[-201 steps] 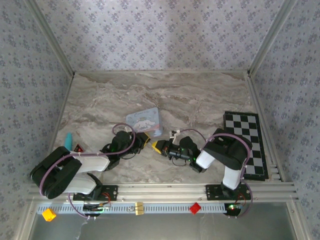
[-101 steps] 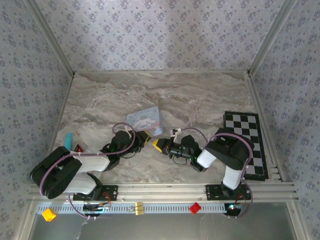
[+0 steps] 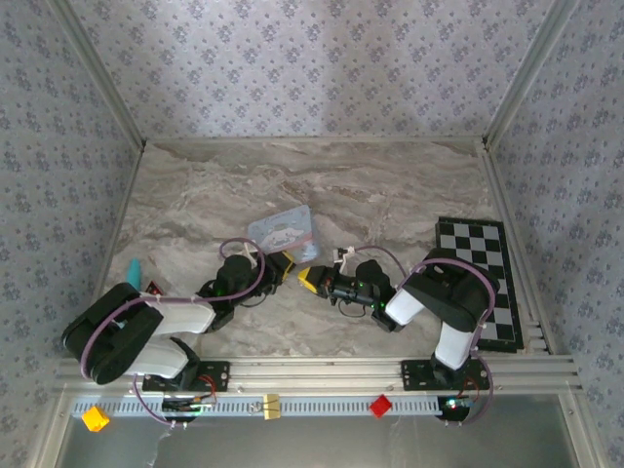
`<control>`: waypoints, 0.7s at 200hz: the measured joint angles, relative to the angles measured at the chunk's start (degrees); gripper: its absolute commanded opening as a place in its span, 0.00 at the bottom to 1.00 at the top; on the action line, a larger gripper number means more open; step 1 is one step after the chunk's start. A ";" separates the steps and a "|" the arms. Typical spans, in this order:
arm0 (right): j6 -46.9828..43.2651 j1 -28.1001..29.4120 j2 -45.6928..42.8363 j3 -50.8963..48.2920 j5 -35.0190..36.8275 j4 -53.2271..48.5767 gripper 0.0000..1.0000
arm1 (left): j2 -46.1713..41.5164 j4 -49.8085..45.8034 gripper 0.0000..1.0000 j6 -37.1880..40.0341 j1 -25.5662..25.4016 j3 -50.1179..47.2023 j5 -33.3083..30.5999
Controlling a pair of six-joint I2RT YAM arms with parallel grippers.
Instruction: Unlock the padlock with the key
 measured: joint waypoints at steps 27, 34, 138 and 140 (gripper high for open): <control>0.13 -0.55 0.00 0.00 -0.15 -0.09 0.00 | 2.23 2.73 0.00 0.02 -0.15 0.28 -0.20; 0.13 -0.76 -0.02 0.00 -0.17 -0.11 0.00 | 2.82 3.37 0.00 0.02 -0.15 0.46 -0.22; 0.79 -5.29 -2.69 -0.02 -4.87 -0.02 0.00 | 3.63 6.01 0.00 0.98 -0.68 2.82 -0.85; 0.81 -5.40 -2.75 -0.02 -5.01 -0.02 0.00 | 3.63 6.08 0.00 1.03 -0.72 2.86 -0.85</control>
